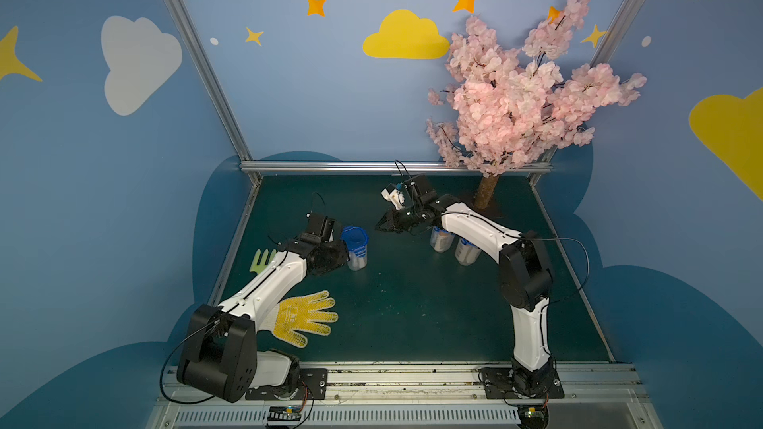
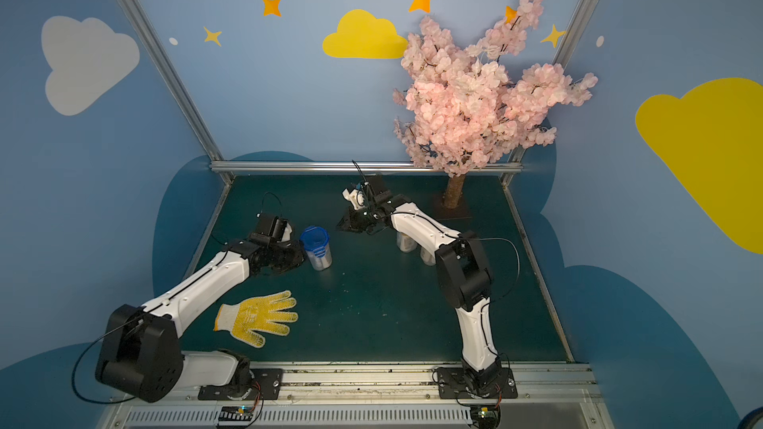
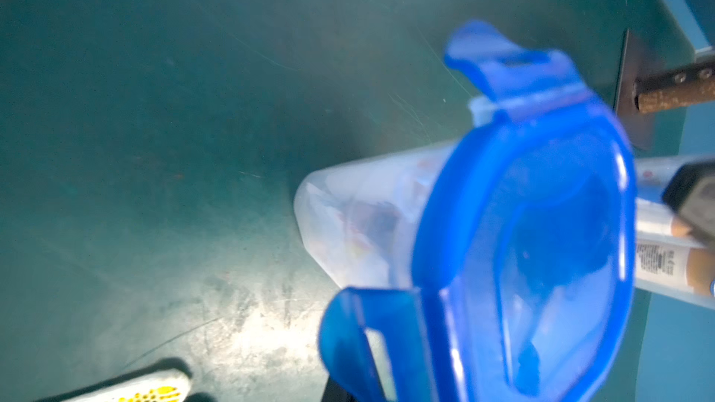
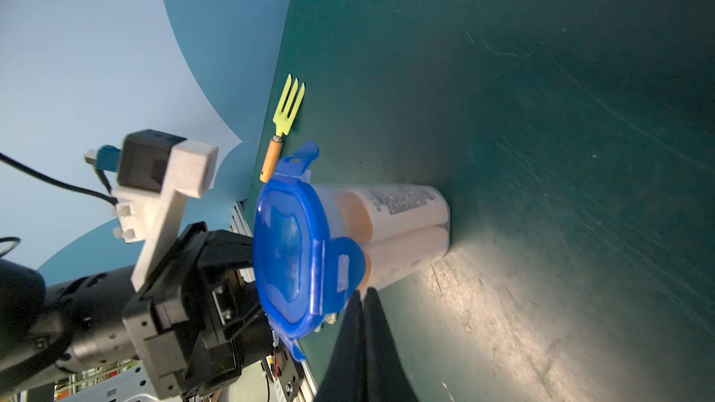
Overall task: Take out toiletry kits
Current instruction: Adjust the container at the center of the board.
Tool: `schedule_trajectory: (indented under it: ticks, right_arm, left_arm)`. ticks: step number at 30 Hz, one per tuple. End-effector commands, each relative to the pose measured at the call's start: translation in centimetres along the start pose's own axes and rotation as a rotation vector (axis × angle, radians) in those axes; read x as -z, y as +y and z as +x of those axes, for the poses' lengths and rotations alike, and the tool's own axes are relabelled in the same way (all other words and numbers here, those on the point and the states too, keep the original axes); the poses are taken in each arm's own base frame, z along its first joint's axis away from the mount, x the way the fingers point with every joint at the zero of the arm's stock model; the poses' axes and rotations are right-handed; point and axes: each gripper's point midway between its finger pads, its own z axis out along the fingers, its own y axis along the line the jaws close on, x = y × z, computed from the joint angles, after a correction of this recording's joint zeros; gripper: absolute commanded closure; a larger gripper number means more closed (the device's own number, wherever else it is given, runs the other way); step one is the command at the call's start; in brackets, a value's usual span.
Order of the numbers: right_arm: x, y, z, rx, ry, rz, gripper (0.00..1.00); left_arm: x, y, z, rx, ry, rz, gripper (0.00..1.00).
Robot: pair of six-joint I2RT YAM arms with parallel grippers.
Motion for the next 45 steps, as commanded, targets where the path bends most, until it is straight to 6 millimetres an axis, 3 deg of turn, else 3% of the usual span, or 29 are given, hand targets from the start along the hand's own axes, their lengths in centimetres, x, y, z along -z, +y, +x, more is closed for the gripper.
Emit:
schedule_trajectory:
  ticks: [1,11,17,24,35,45]
  right_arm:
    - [1.6,1.5,-0.5,0.029,-0.034,-0.022,1.0]
    - [2.3,1.7,0.3,0.005,-0.059,-0.103,1.0]
    - [2.6,2.3,0.0,-0.007,-0.08,-0.176,1.0]
    - [1.6,1.5,-0.3,-0.036,-0.062,-0.162,1.0]
    - [1.8,0.8,0.6,-0.033,-0.054,-0.126,1.0]
    - [1.8,0.5,1.1,-0.04,-0.052,-0.129,1.0]
  left_arm:
    - [0.9,0.5,-1.6,0.029,-0.045,-0.001,0.98]
    - [1.9,2.6,-2.9,0.076,-0.078,-0.032,0.98]
    - [2.8,1.4,-2.4,0.063,-0.057,0.016,0.98]
    - [3.0,-0.8,0.1,-0.007,-0.008,0.042,0.98]
    - [1.6,-2.4,-3.2,-0.018,-0.047,0.041,0.98]
    - [1.3,-1.4,-4.0,0.001,-0.05,0.002,0.98]
